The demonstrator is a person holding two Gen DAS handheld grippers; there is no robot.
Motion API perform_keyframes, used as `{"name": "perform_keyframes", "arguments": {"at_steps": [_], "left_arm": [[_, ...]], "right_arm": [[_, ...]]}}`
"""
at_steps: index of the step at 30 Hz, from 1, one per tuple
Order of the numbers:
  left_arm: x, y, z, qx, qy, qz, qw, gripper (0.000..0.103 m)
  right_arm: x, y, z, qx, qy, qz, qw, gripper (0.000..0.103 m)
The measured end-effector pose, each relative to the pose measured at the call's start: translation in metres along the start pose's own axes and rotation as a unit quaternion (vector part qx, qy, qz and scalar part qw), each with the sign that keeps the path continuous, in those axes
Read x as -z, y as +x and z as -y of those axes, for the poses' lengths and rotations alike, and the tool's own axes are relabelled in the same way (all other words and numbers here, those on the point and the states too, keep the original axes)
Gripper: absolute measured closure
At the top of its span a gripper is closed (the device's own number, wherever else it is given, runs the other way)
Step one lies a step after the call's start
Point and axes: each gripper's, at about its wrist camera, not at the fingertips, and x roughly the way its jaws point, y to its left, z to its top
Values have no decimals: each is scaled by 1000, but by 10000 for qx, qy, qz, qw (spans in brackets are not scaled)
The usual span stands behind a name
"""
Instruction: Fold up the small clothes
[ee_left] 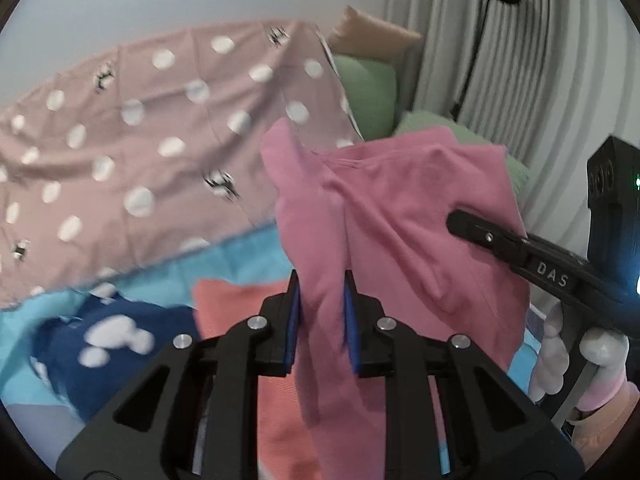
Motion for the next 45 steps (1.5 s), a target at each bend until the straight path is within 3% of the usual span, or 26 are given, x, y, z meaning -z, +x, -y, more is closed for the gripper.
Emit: {"name": "perform_keyframes", "arguments": {"at_steps": [2,3,4,5,6,7,9,12,14,17,20,22,27,31,32,35,39,45], "left_arm": [[-4,-7,-14,-157,-99,69,9998,83],[-2,-3,-22,-299,-153,-4,9994,81],[4,4,-31,-465,-207,-139,9986,78],[14,17,-43,-765,-347,-322,9959,71],[27,30,-55,-1061,-475,-493,9920,56],[41,44,-63,-1182,-520,-711,9891,52],[80,65,-72,-960,-500,-1099,9880,51],[106,52,-75,-689,-579,-523,9946,49],[112,43,-82,-279,-1002,-566,9930,48],[123,28,-77,-129,-1038,-646,9924,44],[146,-4,-54,-142,-719,-680,9950,39],[169,-40,-36,-133,-493,-501,9974,34],[230,-116,17,-182,76,-177,9996,17],[270,-181,47,-223,-233,270,9991,10],[273,-194,49,-237,-333,399,9984,7],[281,-237,57,-612,-461,860,9933,2],[295,-294,76,-979,-197,1268,9869,2],[317,-341,87,-1240,-405,1327,9825,2]], "right_arm": [[-4,13,-12,30,-165,5,9999,88],[-3,26,-17,285,-277,-15,9992,82],[0,40,-19,743,-358,-84,9966,59],[5,52,-20,1229,-426,-186,9913,46],[14,63,-17,1647,-493,-299,9847,46],[23,67,-14,1795,-497,-358,9819,46],[51,65,-6,1632,-422,-477,9845,46],[100,44,3,1375,-444,-635,9875,46],[128,25,7,1366,-466,-638,9875,45],[160,-7,16,1366,-316,-735,9874,43],[190,-44,16,1299,-111,-943,9870,43],[215,-77,6,943,-58,-1023,9903,43],[260,-147,-53,1018,-717,-844,9886,39],[271,-201,-85,828,-511,-548,9937,30],[270,-212,-92,855,-480,-471,9941,22],[272,-253,-115,1136,-543,-60,9920,12],[277,-295,-141,1059,-647,177,9921,10],[291,-331,-165,987,-614,250,9929,8]]}}
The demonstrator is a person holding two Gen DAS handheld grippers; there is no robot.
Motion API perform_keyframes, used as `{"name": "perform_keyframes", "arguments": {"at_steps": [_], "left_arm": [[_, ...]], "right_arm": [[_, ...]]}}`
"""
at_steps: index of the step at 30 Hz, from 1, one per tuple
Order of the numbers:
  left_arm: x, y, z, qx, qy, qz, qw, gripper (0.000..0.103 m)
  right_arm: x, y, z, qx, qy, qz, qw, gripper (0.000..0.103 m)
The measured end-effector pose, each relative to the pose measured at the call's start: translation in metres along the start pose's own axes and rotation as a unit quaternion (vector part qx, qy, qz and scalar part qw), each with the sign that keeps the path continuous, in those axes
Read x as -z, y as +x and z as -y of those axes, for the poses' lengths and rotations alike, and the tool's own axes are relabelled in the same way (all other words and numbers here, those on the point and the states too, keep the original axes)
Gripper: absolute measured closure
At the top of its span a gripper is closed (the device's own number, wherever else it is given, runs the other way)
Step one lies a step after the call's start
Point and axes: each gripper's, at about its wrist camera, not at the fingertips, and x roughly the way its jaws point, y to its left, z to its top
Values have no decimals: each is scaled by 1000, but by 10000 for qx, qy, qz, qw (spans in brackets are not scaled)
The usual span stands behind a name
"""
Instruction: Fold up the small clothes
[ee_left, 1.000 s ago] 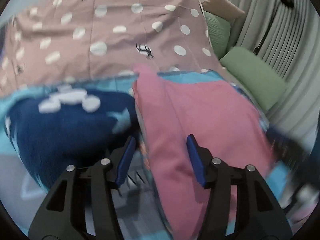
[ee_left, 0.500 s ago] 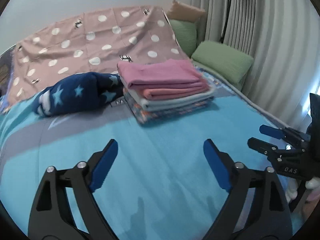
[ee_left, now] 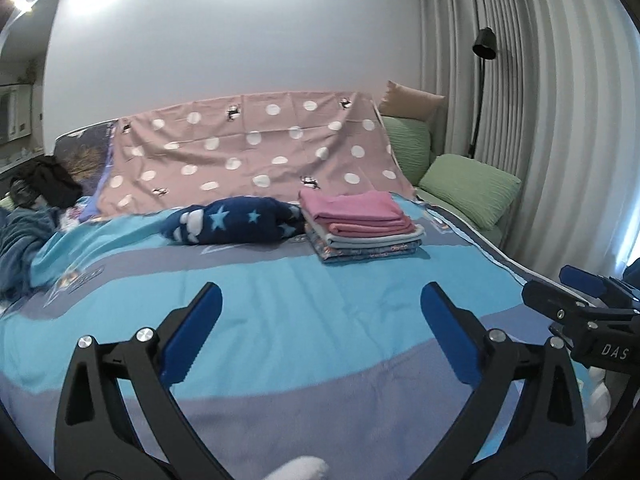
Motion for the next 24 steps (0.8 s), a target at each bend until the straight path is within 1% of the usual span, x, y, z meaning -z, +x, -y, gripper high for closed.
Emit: {"name": "perform_keyframes", "arguments": {"at_steps": [2,5,10,13,20,24], "left_arm": [[5,-13,1,28,-51,-24,10000,2],[10,-28,2,-27,-56,-122,9999,2],[16,-50,0,72,-116,-20,9999,2],[20,-61,0,-7,-93,-5,10000,2],[23,-70,-9,13,-212,-39,9998,2],[26,-68,-11,-47,-137,-116,9998,2]], "right_arm": [[3,-9,-5,47,-46,27,10000,8],[10,-22,-15,73,-123,50,9999,8],[19,-36,-25,47,-127,41,9999,8],[23,-41,-30,72,-112,47,9999,8],[25,-45,-34,58,-97,27,9999,8],[26,-47,-37,46,-102,25,9999,8]]}}
